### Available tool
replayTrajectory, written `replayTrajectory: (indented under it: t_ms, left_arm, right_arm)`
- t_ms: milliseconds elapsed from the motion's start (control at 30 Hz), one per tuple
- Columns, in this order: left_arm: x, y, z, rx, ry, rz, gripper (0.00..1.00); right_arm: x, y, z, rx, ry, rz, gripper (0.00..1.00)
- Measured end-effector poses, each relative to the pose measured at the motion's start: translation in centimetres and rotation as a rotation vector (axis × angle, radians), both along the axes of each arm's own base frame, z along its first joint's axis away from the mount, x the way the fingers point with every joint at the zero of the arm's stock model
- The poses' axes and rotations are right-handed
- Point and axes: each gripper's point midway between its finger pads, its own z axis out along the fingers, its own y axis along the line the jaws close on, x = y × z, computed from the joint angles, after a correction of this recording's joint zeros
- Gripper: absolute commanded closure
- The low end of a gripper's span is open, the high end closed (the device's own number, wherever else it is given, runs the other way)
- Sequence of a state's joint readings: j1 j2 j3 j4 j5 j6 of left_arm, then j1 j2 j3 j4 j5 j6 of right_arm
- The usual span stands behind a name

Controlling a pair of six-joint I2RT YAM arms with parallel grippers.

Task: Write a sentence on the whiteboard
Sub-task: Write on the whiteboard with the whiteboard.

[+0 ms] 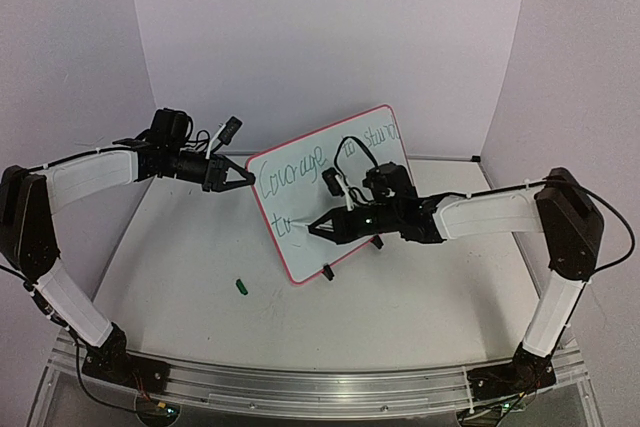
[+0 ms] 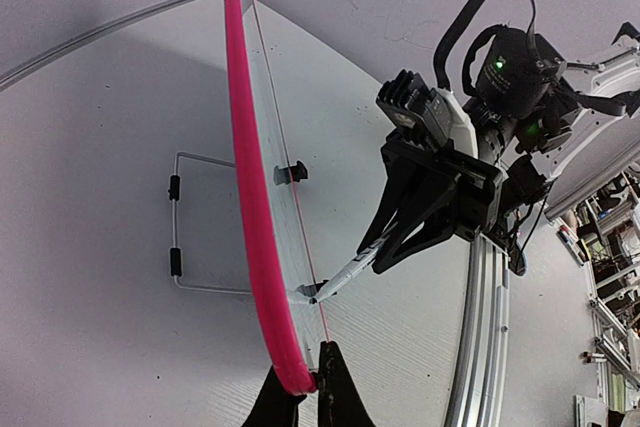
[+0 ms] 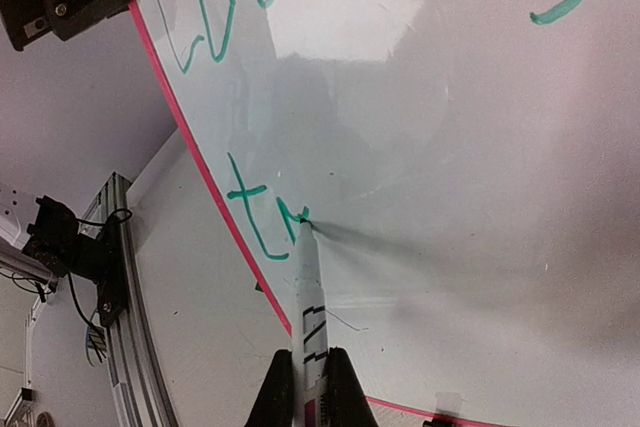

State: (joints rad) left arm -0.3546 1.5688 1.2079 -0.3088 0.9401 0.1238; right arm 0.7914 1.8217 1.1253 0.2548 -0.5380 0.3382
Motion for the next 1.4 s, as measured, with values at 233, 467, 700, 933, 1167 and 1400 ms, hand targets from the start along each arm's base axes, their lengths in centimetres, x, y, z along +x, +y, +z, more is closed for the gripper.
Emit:
replayTrajectory:
  t_ms: [233, 467, 700, 933, 1167, 1400]
  left_arm:
    - [0.0, 0.0, 0.0, 0.000, 0.000, 0.000, 1.00]
    - [0.0, 0.0, 0.0, 0.000, 0.000, 0.000, 1.00]
    - [0.0, 0.0, 0.0, -0.001, -0.002, -0.003, 1.00]
    - [0.0, 0.0, 0.0, -0.001, -0.003, -0.004, 1.00]
    - [0.0, 0.0, 0.0, -0.001, -0.003, -0.004, 1.00]
    - [0.0, 0.0, 0.0, -0.001, -0.002, -0.003, 1.00]
  right_arm:
    - [-0.4, -0.6, -1.1, -0.020, 0.016, -0.006, 1.00]
    - [-0.1, -0.8, -0.6, -0.023, -0.001, -0.029, 1.00]
    - [0.1, -1.2, 1.8, 0.005, -0.040, -0.042, 1.00]
    - [0.6, -0.6, 4.0, 0.041, -0.076, -0.036, 1.00]
    - [1.3, 0.0, 3.9, 0.041, -0.081, -0.043, 1.00]
    - [1.5, 0.1, 2.4, 0.017, -0.060, -0.047, 1.00]
